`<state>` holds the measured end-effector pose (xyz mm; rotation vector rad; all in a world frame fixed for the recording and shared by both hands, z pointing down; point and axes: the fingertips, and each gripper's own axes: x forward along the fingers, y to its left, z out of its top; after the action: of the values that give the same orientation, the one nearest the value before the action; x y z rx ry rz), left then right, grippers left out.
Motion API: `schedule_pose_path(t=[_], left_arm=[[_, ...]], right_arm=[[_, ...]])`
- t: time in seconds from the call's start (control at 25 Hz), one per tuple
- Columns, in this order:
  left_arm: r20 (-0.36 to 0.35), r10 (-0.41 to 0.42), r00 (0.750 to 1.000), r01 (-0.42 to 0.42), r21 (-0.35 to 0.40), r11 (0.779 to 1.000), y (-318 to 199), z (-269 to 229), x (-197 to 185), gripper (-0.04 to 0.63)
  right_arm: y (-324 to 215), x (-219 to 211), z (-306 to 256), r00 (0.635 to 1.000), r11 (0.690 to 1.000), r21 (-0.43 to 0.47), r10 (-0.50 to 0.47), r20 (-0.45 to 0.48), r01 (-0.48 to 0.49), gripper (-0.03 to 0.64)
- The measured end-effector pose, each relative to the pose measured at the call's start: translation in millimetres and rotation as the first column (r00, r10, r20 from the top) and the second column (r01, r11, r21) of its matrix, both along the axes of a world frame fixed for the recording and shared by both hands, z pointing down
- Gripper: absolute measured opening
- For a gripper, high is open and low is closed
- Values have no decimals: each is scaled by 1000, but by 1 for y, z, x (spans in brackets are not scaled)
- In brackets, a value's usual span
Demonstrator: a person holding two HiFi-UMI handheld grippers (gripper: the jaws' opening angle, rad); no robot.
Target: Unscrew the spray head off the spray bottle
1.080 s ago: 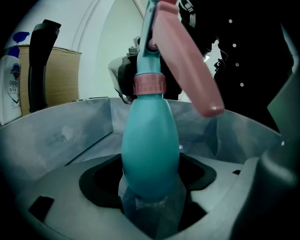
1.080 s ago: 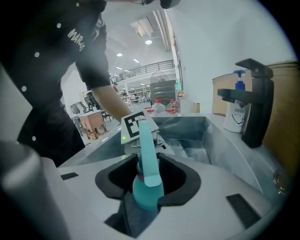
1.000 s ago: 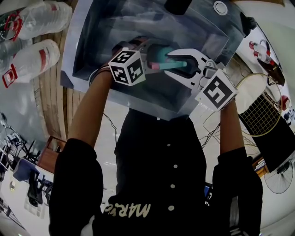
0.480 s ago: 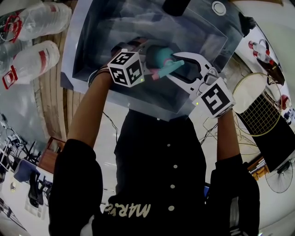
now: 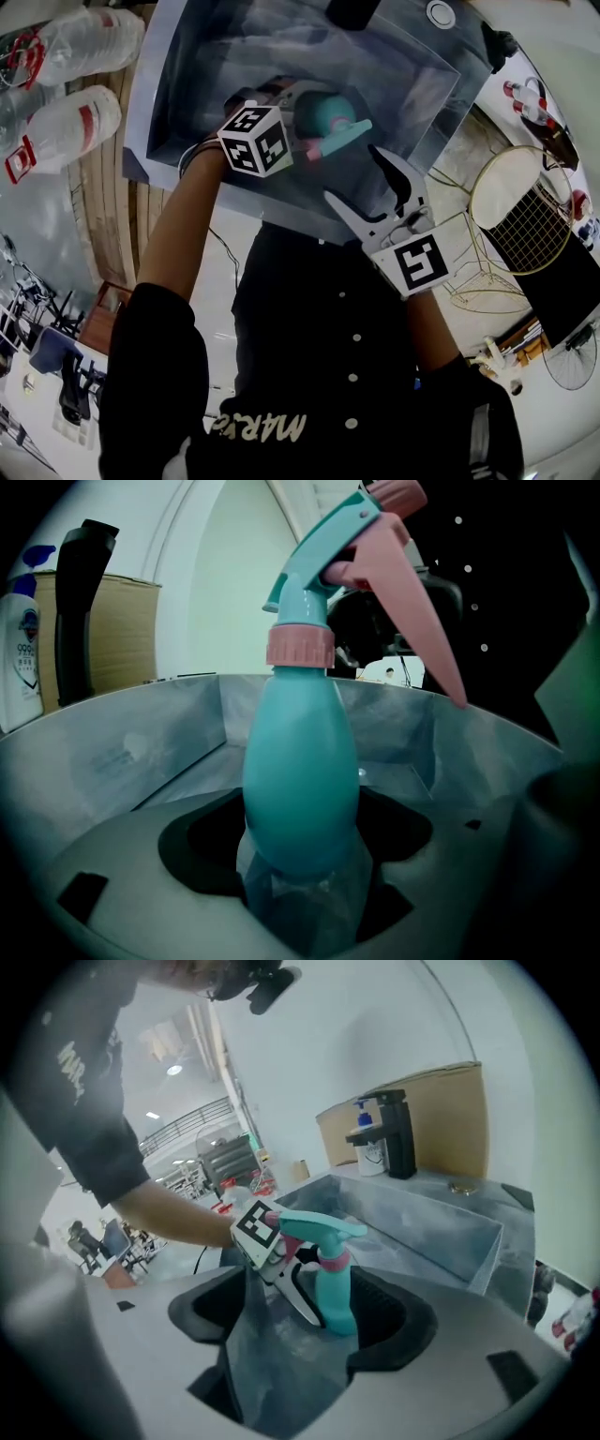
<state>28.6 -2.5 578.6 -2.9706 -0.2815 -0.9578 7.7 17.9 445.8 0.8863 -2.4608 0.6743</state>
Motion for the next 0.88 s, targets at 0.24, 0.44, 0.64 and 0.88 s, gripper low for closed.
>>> schedule_pose_path(t=[0.24,0.44,0.64,0.88], left_arm=[[4,-15,1000,15,4,1000,0,-1,2,387],[8,-16,1000,16,7,1000,1,-1,1,385],[3,-25,1000,25,2,1000,1,-1,1,385],[3,-22,1000,22,-2,1000,0,-1,1,385]], right_arm=[[-11,-23,19,981,983,-55,170,-98,-176,394],[-24,-24,21,967,977,2,209,-142,-211,394],[-35,-24,26,963,983,85,178,-204,-164,373],[-50,-9,26,944,972,207,167,-284,-109,156]])
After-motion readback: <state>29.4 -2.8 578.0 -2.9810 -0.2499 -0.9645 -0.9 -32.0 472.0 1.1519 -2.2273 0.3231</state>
